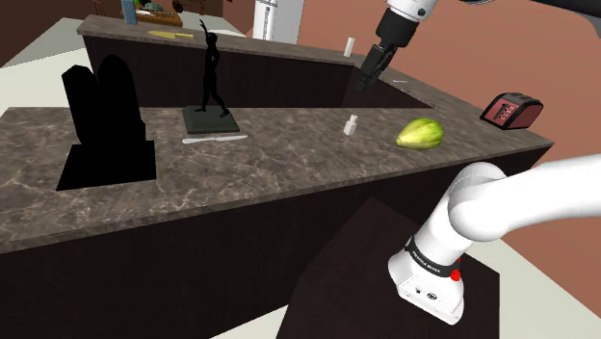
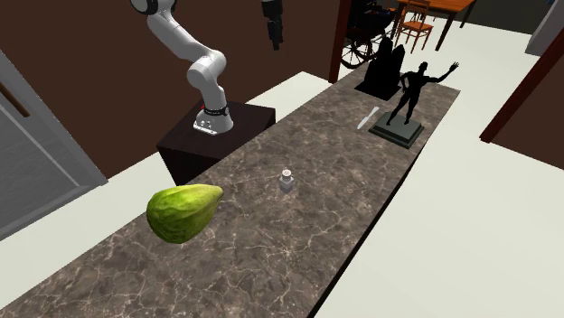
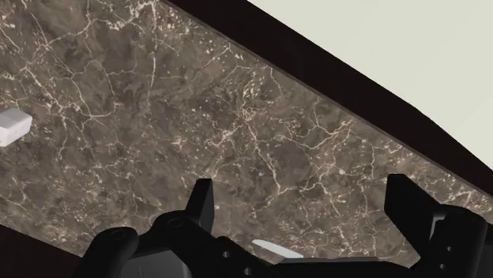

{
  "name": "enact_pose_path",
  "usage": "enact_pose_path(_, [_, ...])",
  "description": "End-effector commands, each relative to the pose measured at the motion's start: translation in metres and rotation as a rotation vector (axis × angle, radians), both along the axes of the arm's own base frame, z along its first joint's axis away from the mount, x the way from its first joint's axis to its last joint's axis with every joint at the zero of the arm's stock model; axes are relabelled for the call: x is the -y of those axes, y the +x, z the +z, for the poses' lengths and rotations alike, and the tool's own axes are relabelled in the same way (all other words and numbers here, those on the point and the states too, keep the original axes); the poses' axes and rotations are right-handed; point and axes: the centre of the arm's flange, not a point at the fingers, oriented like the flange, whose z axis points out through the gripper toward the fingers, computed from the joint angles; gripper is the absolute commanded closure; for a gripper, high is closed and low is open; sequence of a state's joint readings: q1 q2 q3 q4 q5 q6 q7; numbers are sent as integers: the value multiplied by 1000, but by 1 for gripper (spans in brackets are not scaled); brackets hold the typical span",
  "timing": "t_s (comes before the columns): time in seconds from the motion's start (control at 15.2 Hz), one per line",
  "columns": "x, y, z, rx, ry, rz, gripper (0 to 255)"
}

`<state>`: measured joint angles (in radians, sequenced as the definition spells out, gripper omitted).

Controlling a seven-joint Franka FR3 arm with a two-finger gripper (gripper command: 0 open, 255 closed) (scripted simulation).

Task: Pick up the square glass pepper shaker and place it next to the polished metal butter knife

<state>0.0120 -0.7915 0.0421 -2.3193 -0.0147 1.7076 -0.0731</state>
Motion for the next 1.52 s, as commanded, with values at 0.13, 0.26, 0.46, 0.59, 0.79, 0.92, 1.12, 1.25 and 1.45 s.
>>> enact_pose_path(0.13, [23, 8, -11, -4, 4, 7, 0])
enact_pose_path(0.26, [46, 17, -23, -7, 7, 14, 0])
enact_pose_path(0.46, [81, 30, -41, -13, 13, 25, 0])
enact_pose_path(0.59, [103, 38, -52, -17, 16, 32, 0])
enact_pose_path(0.79, [137, 52, -71, -22, 22, 43, 0])
enact_pose_path(0.92, [160, 61, -83, -26, 25, 50, 0])
enact_pose_path(1.12, [194, 74, -101, -31, 31, 61, 0])
enact_pose_path(1.25, [216, 84, -114, -35, 34, 68, 0])
enact_pose_path(1.45, [249, 98, -132, -41, 40, 79, 0])
